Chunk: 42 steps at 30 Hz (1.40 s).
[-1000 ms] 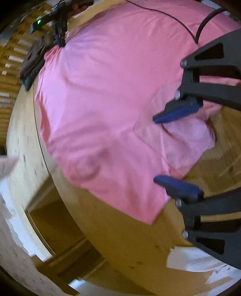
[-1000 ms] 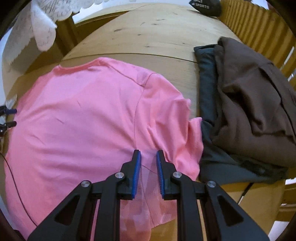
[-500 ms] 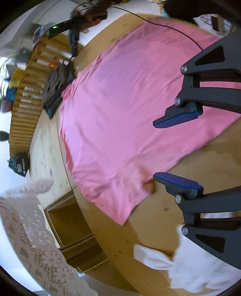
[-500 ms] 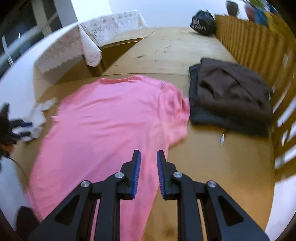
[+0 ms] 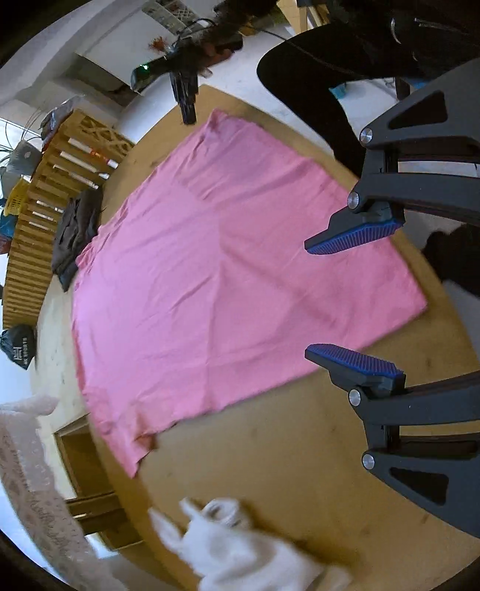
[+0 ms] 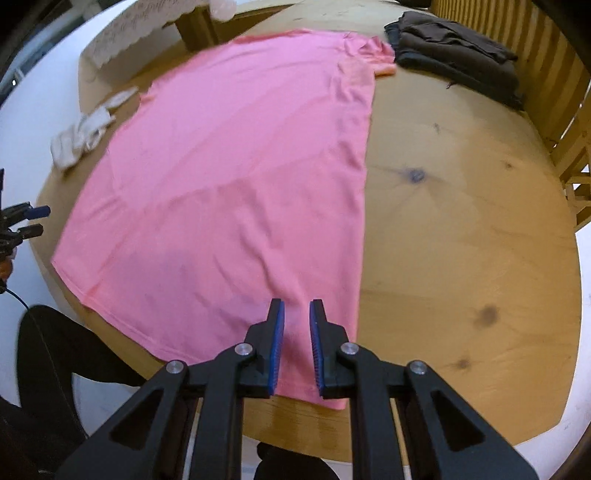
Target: Fold clothes
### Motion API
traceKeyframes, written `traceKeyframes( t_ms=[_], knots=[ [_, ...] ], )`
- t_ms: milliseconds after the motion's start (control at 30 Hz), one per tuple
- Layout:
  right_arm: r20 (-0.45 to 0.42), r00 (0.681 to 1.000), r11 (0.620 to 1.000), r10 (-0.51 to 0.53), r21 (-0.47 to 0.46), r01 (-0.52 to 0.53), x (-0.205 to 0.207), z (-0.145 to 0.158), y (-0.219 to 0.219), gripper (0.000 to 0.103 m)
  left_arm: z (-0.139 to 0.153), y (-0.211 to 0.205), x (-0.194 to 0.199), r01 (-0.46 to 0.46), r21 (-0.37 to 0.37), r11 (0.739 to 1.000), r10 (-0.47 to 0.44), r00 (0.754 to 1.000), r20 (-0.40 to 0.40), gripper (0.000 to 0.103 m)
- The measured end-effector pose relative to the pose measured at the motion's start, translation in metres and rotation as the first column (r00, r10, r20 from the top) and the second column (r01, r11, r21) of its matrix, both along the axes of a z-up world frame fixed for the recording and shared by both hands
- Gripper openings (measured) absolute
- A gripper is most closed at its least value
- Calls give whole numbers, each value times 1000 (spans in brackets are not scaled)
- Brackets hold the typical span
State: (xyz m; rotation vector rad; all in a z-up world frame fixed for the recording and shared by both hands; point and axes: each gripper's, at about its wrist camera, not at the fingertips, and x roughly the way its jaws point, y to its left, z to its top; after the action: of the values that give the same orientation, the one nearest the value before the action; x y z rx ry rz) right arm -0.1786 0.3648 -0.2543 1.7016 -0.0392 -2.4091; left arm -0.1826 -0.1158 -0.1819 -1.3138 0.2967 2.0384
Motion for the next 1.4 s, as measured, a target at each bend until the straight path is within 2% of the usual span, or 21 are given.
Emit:
traceKeyframes(
  t_ms=[133,200,300,433,567,667,767,800,833,867,900,1067,1200,1267,1300,1400],
  knots=[
    [30,999,997,15,82,-18,5,-15,-8,14,-29,12,8,12,-41,999,-11,999,33,48],
    [28,999,994,25,110,-28,9,-16,-8,14,-44,16,13,30,-91,995,-25,998,58,48],
    [49,998,991,33,130,-39,15,-18,-3,14,-52,15,23,57,-150,987,-52,998,33,49],
    [88,995,988,43,146,-56,21,-21,5,14,-54,4,26,35,-127,991,-29,998,52,51],
    [137,989,982,61,170,-84,18,-24,8,14,-54,3,30,37,-147,988,-33,999,31,51],
    [188,981,977,42,196,-80,2,-16,9,14,-50,-2,27,-32,-154,988,40,998,51,50],
    [40,999,992,18,120,-23,-22,35,4,16,-32,-15,30,-157,-99,983,160,987,21,51],
    [-2,1000,995,19,94,-19,-31,52,-2,23,-26,-18,33,-182,-80,980,183,983,11,51],
    [-44,999,998,26,66,-23,-42,69,-10,29,-22,-19,36,-191,-75,979,192,981,0,56],
    [-76,996,998,35,47,-31,-52,81,-21,39,-20,-19,41,-193,-84,978,193,981,-12,58],
    [-107,993,998,50,28,-47,-62,93,-34,44,-20,-17,44,-194,-97,976,192,981,-21,59],
    [-227,961,985,160,-24,-170,-111,139,-129,45,-39,-16,42,-232,-126,965,230,973,-23,59],
    [-245,942,968,229,-46,-247,-129,146,-201,45,-54,-16,41,-248,-103,963,249,968,0,54],
    [-246,936,965,253,-10,-263,-148,144,-240,45,-55,-13,43,-237,-106,966,238,971,-7,52],
    [-230,937,962,264,-6,-273,-161,141,-255,45,-55,-12,44,-232,-106,967,232,973,-10,47],
    [-183,938,954,296,4,-300,-201,130,-302,45,-54,-13,45,-249,-90,964,248,969,-22,39]
  ],
)
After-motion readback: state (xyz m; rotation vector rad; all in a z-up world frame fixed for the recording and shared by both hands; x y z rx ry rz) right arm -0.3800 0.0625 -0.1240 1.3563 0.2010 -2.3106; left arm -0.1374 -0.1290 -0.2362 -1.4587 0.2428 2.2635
